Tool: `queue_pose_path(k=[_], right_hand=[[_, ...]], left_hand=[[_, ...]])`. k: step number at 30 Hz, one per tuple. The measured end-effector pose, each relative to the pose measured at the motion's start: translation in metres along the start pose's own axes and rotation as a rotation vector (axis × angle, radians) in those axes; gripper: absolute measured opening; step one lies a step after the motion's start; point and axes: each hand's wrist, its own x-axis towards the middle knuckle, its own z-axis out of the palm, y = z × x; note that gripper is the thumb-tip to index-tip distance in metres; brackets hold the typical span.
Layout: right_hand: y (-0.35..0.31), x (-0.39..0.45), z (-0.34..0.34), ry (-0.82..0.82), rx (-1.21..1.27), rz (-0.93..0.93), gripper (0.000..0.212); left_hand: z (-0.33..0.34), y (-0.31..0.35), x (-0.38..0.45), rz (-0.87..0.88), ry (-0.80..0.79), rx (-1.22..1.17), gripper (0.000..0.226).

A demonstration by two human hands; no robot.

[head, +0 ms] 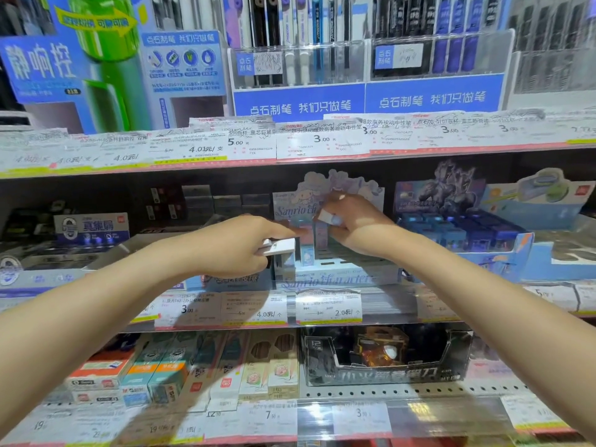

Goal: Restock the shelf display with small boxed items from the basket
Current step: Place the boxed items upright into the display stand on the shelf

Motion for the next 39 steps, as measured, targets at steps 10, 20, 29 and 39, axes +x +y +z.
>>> queue_pose_path(k=[10,20,29,39], right_hand=[[0.0,-0.023,-0.013,-0.02,0.761,0.231,0.024],[-0.026,-0.047,-0.016,-0.165,0.889,0.008,0.018],[-0.036,-0.052,-0.021,-0.347,0.811,-0.071,0.014],[-0.016,-0.052,-0.028,-0.194,1.023,0.316,0.027]], left_hand=[[0.003,0.005,-0.002,-0.004,0.12,-0.054,0.051],[-0.001,0.037,-0.004,0.02,0.507,-0.619,0.013],[-0.003,0.035,-0.002,-0.137,0.407,-0.749,0.024],[0.012,0.016,-0.014,0.107,0.751,-0.404,0.024]])
